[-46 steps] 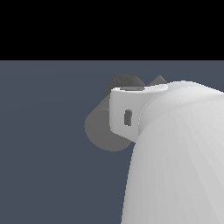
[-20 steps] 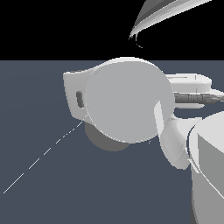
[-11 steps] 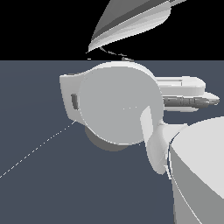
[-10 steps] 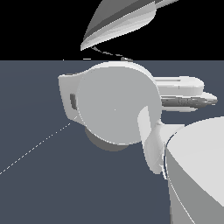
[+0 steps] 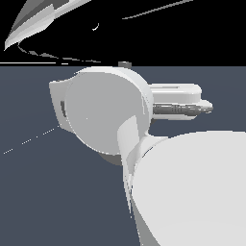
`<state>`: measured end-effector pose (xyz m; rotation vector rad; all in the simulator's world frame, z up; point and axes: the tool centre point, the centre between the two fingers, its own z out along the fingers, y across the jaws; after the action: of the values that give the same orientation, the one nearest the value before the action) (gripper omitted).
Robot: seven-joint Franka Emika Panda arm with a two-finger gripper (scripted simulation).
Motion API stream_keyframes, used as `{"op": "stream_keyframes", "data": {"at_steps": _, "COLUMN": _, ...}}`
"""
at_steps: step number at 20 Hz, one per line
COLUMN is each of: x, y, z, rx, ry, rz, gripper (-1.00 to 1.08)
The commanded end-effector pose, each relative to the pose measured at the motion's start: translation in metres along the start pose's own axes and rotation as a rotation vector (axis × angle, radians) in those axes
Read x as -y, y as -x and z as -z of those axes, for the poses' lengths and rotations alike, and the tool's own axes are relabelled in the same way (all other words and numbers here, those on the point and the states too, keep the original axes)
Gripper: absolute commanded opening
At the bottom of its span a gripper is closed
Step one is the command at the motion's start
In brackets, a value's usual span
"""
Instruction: Turn on the faucet by rotating a designated handle.
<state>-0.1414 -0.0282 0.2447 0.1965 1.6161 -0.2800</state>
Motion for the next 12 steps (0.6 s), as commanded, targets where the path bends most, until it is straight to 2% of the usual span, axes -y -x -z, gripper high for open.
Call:
{"op": "stream_keyframes", "data": {"at_steps": 1, "x": -0.021, "y": 0.026, "z": -0.002, "rx": 0.026, "ry": 0.035, "rz": -0.041, "gripper": -1.00}}
{"op": "stream_keyframes", "data": {"at_steps": 12, "x": -0.046, "y": 0.042, "z": -0.002, "rx": 0.046, "ry": 0.040, "rz": -0.057, "gripper": -1.00}}
